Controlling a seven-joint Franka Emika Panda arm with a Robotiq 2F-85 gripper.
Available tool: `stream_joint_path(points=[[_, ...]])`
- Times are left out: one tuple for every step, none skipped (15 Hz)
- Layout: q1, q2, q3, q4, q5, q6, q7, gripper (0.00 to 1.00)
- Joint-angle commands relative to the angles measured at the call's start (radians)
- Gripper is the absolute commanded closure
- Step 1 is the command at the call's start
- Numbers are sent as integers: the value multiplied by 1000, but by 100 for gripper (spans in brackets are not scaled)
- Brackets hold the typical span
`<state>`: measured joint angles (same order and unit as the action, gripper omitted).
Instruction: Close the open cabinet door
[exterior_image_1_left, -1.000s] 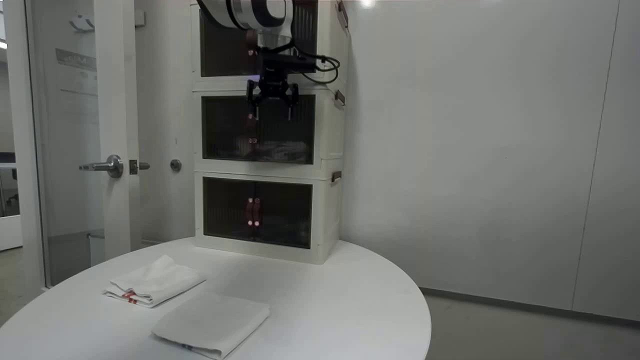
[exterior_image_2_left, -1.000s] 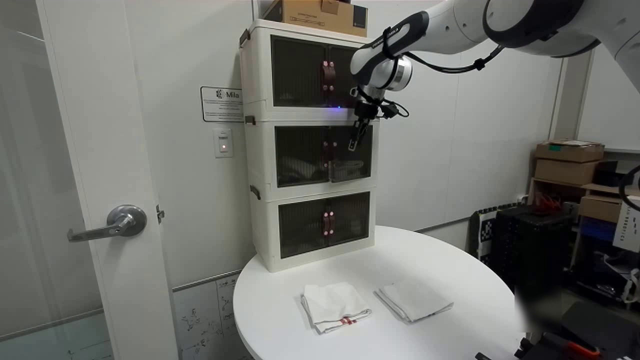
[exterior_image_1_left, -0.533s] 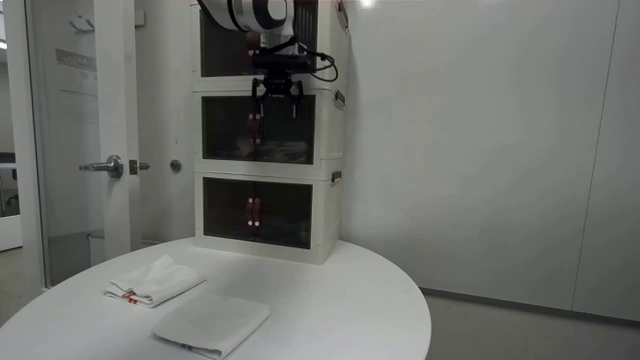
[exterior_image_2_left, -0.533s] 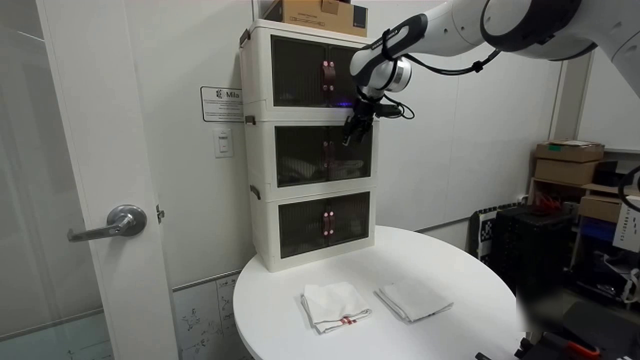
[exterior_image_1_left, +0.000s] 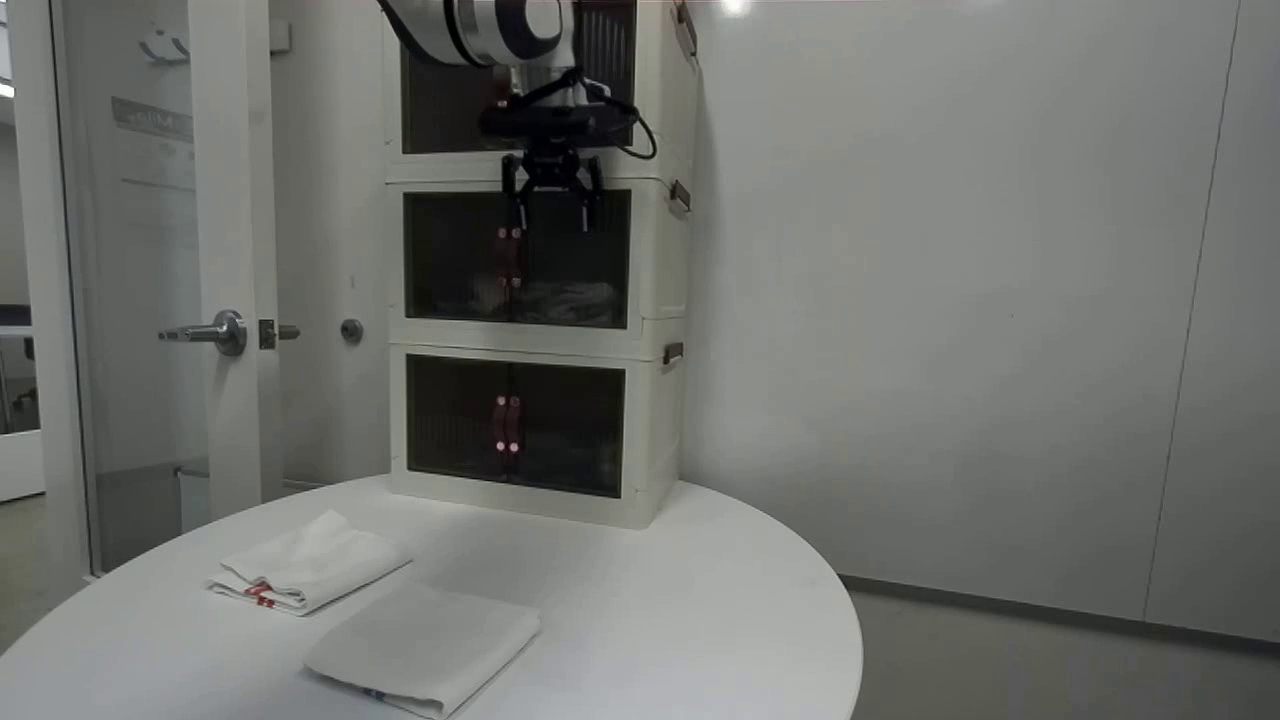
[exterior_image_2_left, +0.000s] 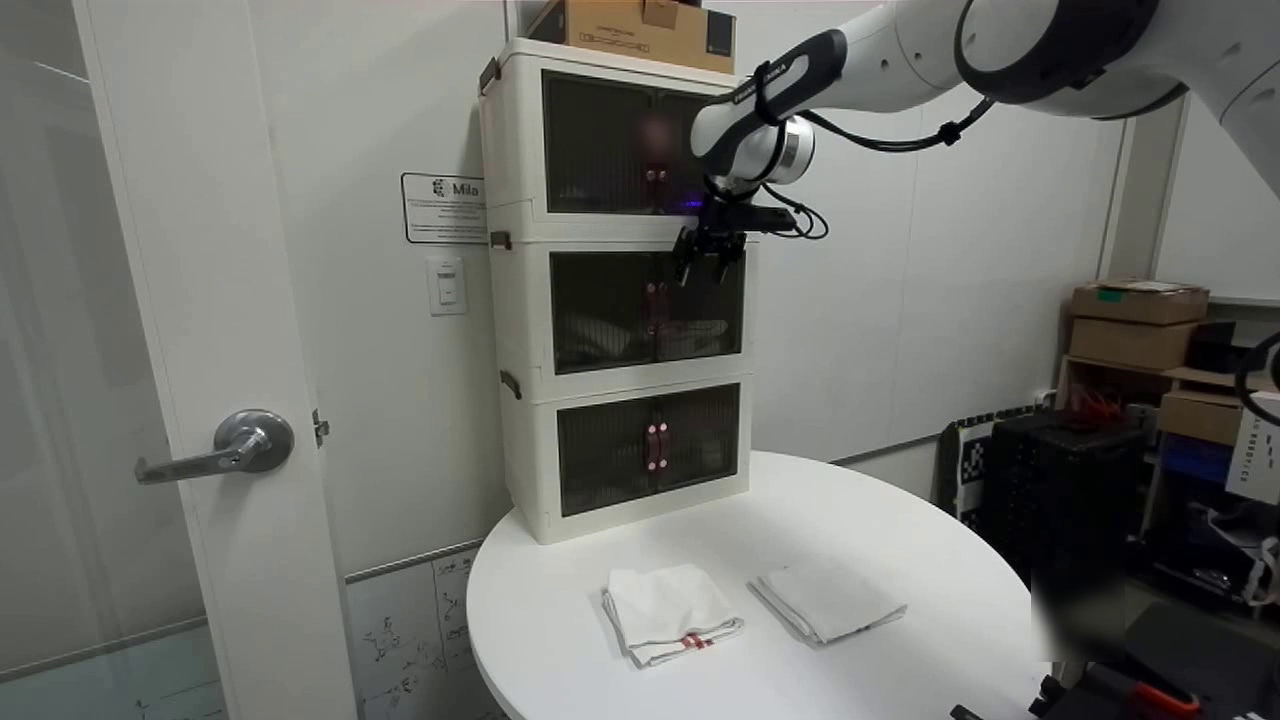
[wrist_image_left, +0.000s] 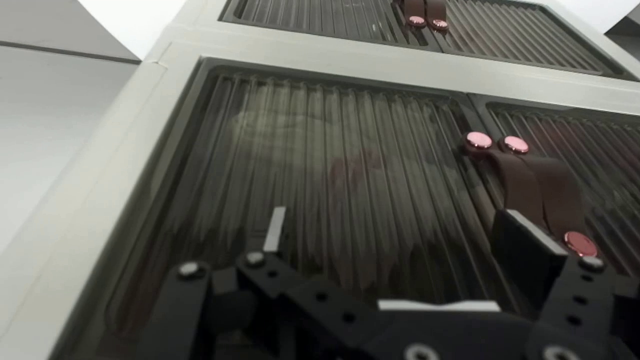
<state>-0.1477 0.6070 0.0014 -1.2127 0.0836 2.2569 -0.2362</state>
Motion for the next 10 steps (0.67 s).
stream_joint_path(points=[[-6,-23,6,6,-5,-38,-12,0],[-20,-35,28,3,15,-72,-60,0],[-33,-46,48,1,35,-106,-108,0],[-42,-61,65,-3,49,-158,-154,0],[-45,-76,78,-7,59,-204,-196,0],[-42,-90,85,-10,66,-248,-218,0],[-36,-105,91,-14,70,-283,-235,0],[-27,-118,95,-15,72,-317,-246,0],[-17,-130,101,-13,73,-354,-251,0],[-13,-141,122,-20,65,-379,-247,0]])
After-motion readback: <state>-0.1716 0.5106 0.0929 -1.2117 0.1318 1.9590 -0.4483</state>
